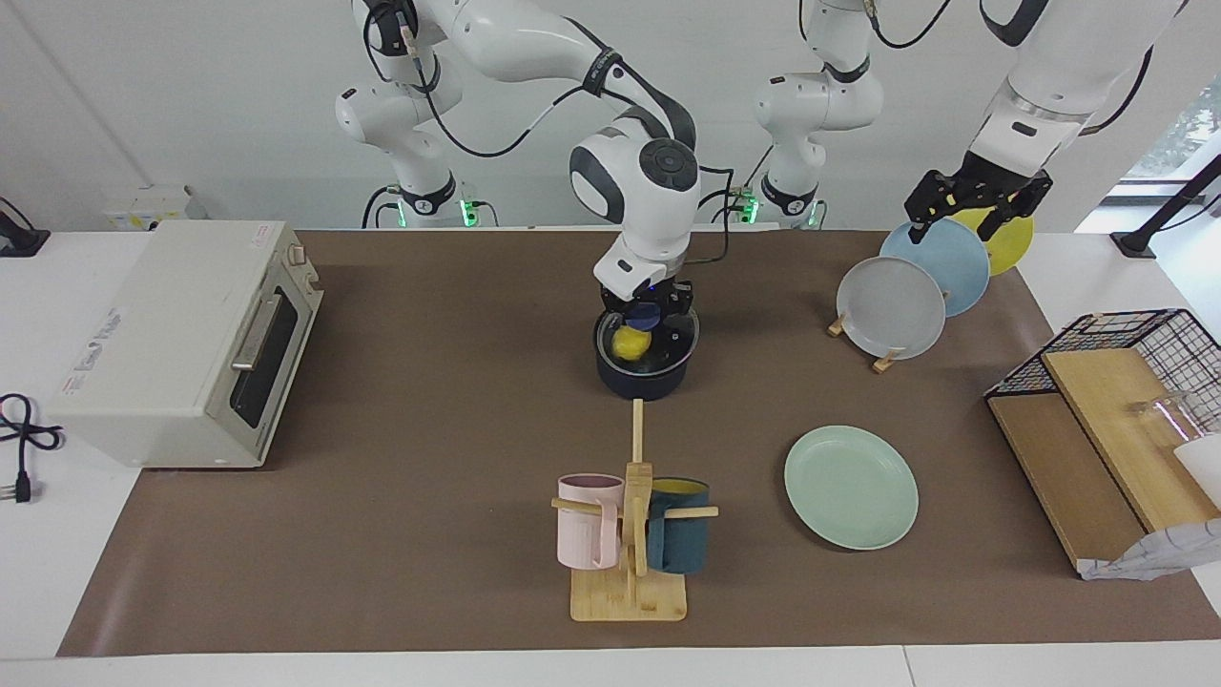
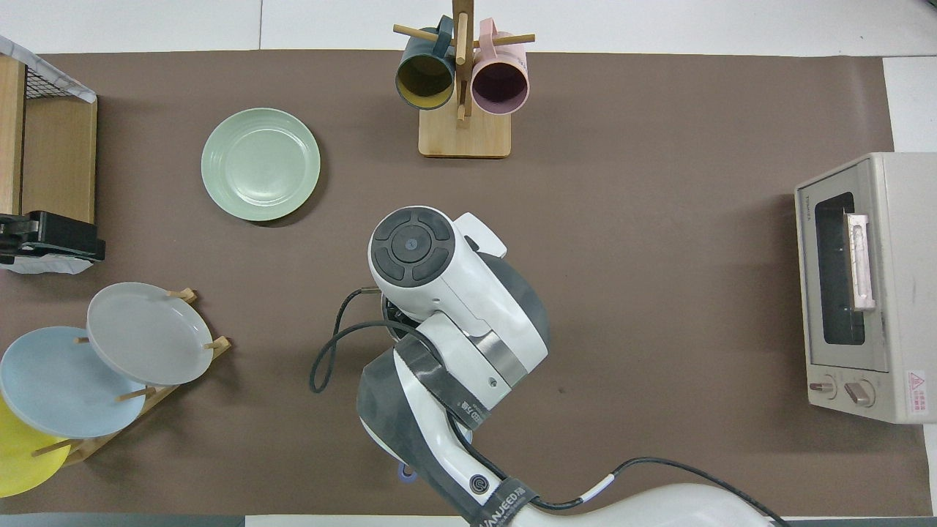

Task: Transfer potato from pot to plate
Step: 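Grasp the glass lid knob with the right gripper, then lift the glass lid off the saucepan with the right gripper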

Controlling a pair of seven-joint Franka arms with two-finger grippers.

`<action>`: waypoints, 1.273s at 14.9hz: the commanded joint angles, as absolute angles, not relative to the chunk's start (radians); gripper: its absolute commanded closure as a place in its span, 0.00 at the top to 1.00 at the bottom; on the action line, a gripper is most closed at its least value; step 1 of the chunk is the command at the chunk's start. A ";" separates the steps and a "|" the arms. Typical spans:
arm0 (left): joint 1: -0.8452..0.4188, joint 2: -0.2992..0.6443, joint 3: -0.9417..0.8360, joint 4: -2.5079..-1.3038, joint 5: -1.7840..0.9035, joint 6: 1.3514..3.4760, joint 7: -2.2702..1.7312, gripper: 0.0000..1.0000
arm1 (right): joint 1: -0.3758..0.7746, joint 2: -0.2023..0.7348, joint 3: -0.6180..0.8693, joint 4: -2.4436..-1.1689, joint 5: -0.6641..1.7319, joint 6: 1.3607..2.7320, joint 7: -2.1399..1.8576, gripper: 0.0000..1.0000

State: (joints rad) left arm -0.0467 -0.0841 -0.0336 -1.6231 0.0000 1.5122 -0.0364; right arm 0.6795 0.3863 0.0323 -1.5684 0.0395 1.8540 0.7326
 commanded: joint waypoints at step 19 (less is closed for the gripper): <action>-0.093 -0.106 -0.087 -1.644 -0.040 1.552 -0.130 1.00 | 0.224 0.296 0.031 -1.578 -0.126 1.877 0.171 0.38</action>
State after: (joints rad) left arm -0.0649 -0.0872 -0.0889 -1.6243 -0.0260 1.5316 -0.0988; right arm 0.2637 0.3001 0.0148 -1.5623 -0.1097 1.8371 0.2211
